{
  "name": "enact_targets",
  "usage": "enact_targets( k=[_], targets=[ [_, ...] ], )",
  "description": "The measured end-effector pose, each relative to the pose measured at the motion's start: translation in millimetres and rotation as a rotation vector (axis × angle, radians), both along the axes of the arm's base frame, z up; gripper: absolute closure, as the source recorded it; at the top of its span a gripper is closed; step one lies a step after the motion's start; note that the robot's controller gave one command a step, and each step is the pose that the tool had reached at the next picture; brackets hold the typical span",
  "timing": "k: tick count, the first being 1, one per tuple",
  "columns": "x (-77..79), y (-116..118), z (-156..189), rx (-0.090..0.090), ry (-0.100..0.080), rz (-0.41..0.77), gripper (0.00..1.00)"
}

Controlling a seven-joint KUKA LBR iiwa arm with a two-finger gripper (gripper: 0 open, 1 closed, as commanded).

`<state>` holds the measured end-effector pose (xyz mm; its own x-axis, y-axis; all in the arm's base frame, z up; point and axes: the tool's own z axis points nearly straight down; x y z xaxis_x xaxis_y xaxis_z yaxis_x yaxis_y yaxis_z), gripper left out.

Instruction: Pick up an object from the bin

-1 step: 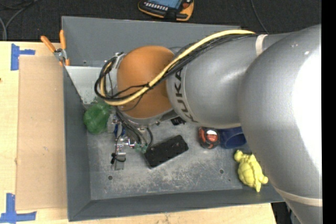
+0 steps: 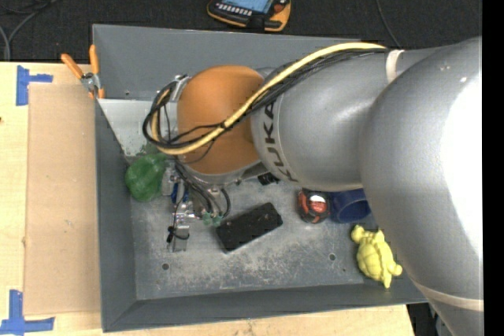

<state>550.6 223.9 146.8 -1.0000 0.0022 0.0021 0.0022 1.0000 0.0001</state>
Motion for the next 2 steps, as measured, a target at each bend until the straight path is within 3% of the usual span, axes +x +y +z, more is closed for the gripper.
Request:
enact_targets(
  k=[1, 2],
  targets=[
    [62.6, -93.2, -75.8, 0.003, 0.0, 0.088, 0.0],
    [68.2, -90.0, -21.3, 0.007, -0.007, 0.075, 0.0]
  ],
)
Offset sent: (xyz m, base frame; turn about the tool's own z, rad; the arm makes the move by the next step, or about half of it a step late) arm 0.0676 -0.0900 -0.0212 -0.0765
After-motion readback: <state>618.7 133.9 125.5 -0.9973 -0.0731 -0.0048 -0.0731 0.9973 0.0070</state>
